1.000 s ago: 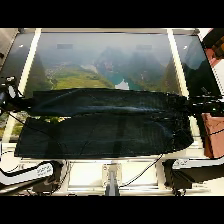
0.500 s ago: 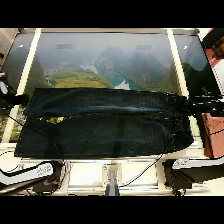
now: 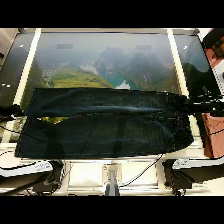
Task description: Fold the clothes and pants, and hang the long-sleeved shirts on hangers.
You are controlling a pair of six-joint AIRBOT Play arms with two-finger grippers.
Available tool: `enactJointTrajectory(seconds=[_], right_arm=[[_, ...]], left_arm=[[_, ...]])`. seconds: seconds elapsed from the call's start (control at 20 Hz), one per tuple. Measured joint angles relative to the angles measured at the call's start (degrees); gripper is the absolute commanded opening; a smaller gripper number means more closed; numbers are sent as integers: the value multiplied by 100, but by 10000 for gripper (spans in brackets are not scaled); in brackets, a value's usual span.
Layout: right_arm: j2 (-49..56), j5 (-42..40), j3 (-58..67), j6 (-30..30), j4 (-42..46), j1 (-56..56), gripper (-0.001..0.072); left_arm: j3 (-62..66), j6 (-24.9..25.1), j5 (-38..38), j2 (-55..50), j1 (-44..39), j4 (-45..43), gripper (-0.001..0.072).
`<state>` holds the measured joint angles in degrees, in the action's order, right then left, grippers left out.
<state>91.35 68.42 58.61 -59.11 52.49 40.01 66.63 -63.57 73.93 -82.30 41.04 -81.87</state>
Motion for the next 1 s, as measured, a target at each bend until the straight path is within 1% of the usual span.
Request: enactJointTrajectory(seconds=[0.15, 0.3, 0.5, 0.6, 0.7, 0.75, 0.8, 0.9, 0.95, 1.0], right_arm=[[0, -9, 0, -9, -7, 0, 38], [0, -13, 0, -74, -11, 0, 38], [0, -11, 0, -155, -20, 0, 38], [0, -7, 0, -177, -20, 0, 38], [0, 0, 0, -225, -24, 0, 38], [0, 2, 0, -243, -24, 0, 38], [0, 9, 0, -262, -24, 0, 38], [0, 28, 0, -282, -24, 0, 38], [0, 31, 0, -284, -24, 0, 38], [0, 39, 0, -289, -24, 0, 38]], left_arm=[[4, 734, 120, -271, 179, 396, 504], [4, 1167, 162, -551, 249, 564, 504], [7, 1460, 85, -868, 286, 656, 501], [20, 1532, 87, -997, 280, 680, 464], [20, 1558, 120, -1110, 256, 702, 463], [20, 1565, 127, -1152, 236, 713, 399], [20, 1578, 122, -1191, 214, 723, 290], [11, 1589, 107, -1246, 175, 776, 224], [9, 1598, 111, -1268, 151, 802, 168], [9, 1600, 98, -1290, 127, 802, 25]])
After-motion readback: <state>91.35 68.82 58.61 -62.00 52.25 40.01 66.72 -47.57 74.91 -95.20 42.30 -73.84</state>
